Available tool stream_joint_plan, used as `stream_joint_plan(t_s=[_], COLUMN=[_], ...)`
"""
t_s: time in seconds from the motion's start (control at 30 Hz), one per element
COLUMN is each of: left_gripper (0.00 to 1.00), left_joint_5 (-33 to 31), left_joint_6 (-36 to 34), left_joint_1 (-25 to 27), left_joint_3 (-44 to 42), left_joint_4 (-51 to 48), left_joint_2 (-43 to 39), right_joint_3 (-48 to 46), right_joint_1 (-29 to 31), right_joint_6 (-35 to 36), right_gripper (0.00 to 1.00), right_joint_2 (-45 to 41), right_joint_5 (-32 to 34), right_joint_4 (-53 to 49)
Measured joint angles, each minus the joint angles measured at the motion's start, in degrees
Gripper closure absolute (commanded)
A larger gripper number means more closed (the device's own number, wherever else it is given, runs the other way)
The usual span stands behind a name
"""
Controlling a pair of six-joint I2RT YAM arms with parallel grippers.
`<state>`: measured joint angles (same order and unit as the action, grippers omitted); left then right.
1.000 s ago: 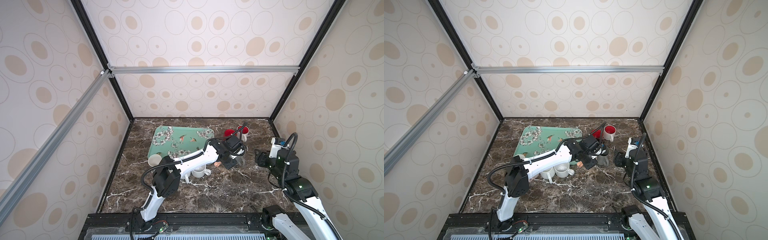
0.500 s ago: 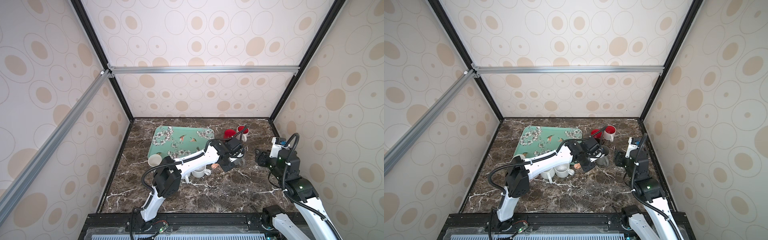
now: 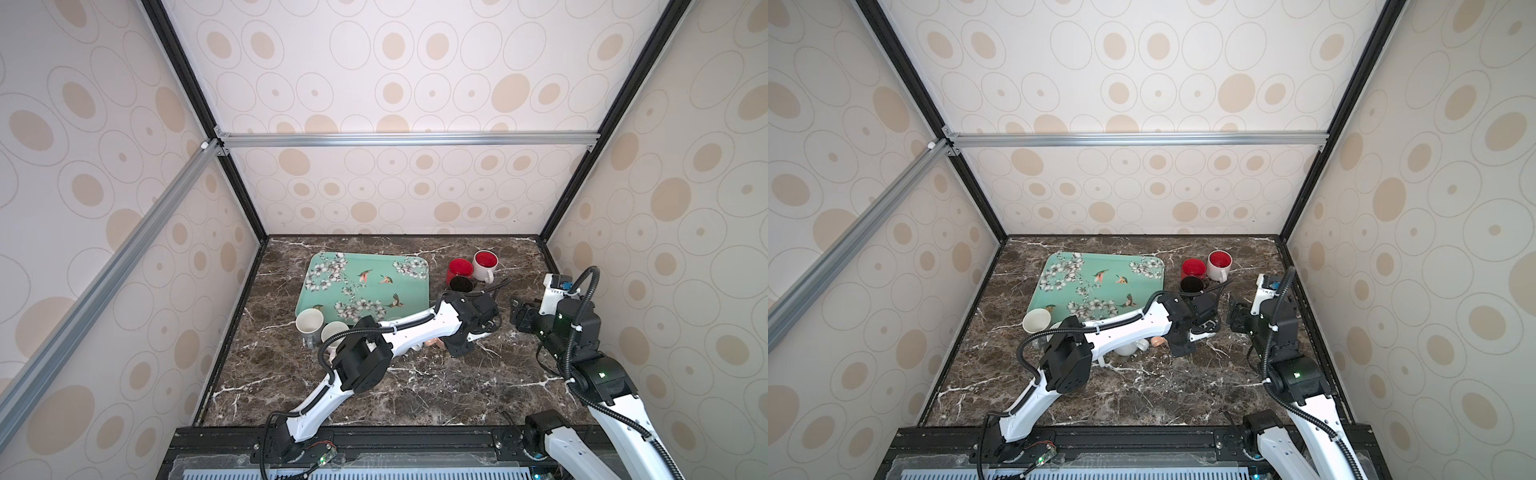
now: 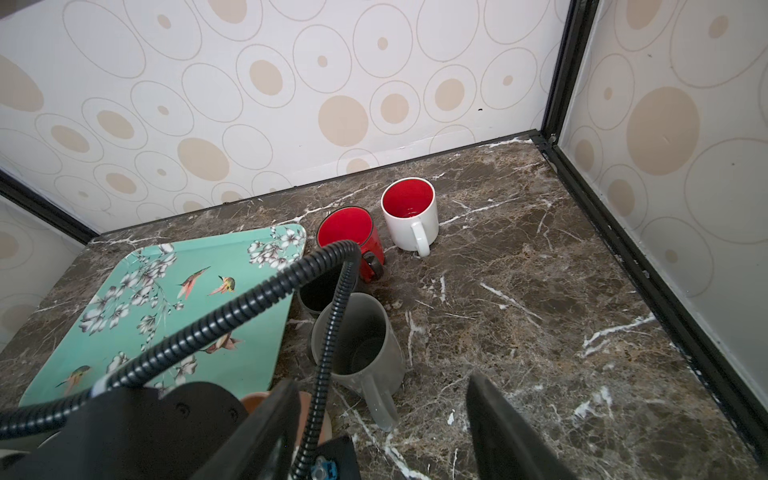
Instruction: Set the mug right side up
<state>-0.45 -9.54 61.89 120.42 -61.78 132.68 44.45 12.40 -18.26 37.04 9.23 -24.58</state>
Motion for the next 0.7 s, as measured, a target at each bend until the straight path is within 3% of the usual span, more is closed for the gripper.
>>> stream_joint_plan(t_s=[0.57, 0.7], left_gripper=[0.88, 0.68], left_joint_5=[-2.58, -3.78], left_joint_6=[-4.87, -5.79], left_joint_1=[-0.13, -0.15], left_joint_3=[-0.87, -2.05], left_joint_4=[-1.75, -1.44], left_joint_2=[-0.07, -0.94], right_joint_3=[0.00, -0.02], right_joint_1=[0.00, 0.00], right_joint_6=[0.20, 0.22], right_gripper=[0.33, 0.33], right_joint_2=[0.50, 0.50], right_joint_5=[-0.39, -0.39], right_joint_4=[0.44, 0.44])
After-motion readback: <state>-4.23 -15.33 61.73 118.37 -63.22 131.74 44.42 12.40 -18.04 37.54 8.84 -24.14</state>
